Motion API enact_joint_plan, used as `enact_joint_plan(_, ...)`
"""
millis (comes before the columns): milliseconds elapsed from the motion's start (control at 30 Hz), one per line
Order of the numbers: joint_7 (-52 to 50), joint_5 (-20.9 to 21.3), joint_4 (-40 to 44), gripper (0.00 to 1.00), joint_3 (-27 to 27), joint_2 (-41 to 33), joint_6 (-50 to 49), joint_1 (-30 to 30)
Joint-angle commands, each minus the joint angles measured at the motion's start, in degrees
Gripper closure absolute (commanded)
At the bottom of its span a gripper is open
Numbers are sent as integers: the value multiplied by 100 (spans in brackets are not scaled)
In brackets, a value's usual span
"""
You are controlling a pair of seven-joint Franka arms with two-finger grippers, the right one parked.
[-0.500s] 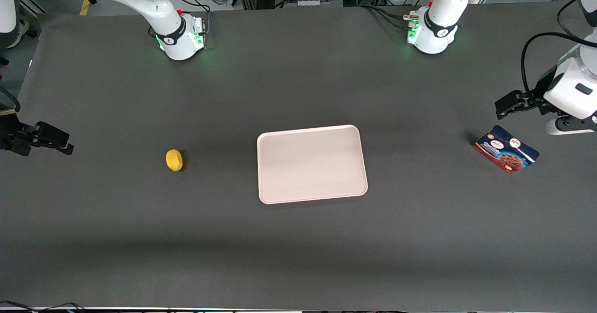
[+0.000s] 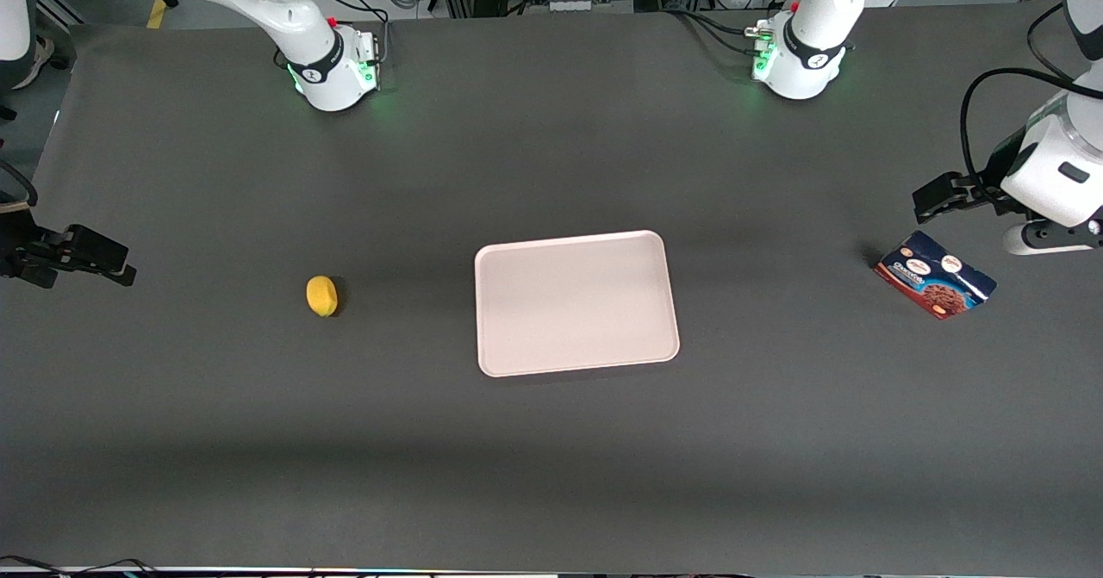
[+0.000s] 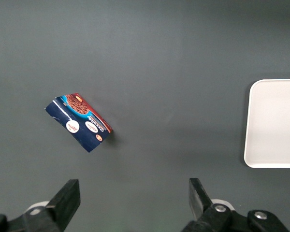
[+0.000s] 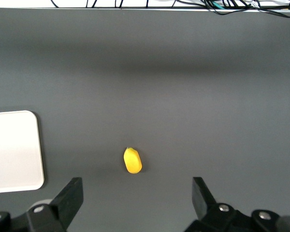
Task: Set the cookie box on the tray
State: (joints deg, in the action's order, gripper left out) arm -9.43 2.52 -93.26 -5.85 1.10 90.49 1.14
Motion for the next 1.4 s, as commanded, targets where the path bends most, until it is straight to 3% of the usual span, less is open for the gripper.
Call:
enact_joint_plan(0, 64, -49, -26, 0, 5, -31, 39, 9)
enact_joint_plan(500, -67, -58, -26, 0, 14, -75, 57, 18)
enact_joint_plan(767, -744, -41, -34, 0, 110, -119, 83, 62)
enact_joint_plan(1367, -1333, 38, -499, 0, 1604, -119, 478, 246)
